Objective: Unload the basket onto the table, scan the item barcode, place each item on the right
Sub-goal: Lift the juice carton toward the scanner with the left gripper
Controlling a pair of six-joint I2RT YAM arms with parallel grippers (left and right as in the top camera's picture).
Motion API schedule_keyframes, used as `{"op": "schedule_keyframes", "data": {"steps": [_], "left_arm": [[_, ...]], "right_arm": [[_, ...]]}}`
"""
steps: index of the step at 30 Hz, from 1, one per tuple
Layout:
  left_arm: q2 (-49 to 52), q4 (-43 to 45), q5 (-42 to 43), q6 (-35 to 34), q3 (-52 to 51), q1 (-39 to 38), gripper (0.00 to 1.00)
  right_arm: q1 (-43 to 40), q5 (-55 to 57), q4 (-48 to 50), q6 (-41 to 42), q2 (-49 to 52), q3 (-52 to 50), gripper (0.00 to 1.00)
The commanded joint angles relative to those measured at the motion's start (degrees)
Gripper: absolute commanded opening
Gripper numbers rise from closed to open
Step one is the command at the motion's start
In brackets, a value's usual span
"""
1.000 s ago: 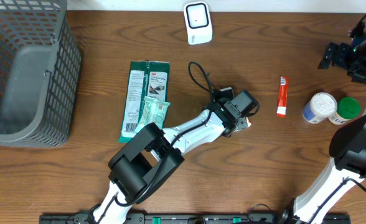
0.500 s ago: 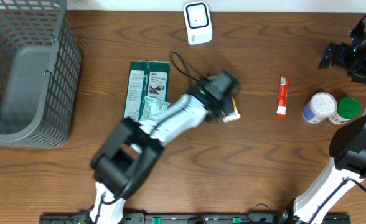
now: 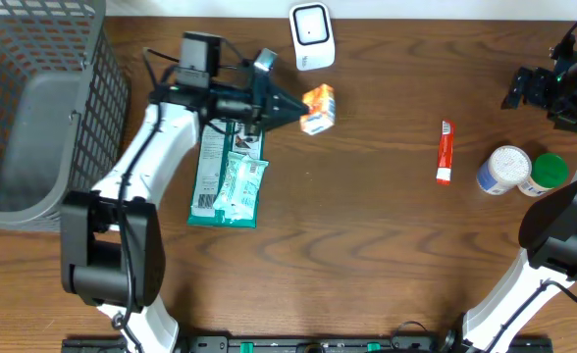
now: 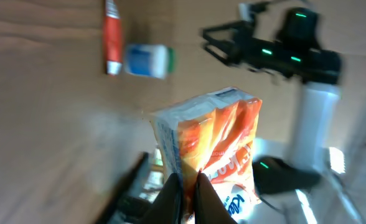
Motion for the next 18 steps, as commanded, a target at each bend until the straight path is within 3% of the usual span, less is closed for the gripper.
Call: {"op": "schedule_keyframes", "data": {"steps": [1,11,18], "left_arm": [[-1.36,-1.90,10.45,1.75,-0.15,1.11,0.07],[-17.07,-4.11,10.43,1.90,-0.15,3.37,0.07],[-23.61,-4.11,10.43,-3.91,-0.15,4.57,0.07]], "right_arm": [[0.02,0.15,-0.07,0.74,-1.14,0.66,0.99],[0.02,0.15,-0.07,0.74,-1.14,0.66,0.99],[0.02,0.15,-0.07,0.74,-1.14,0.66,0.99]]}}
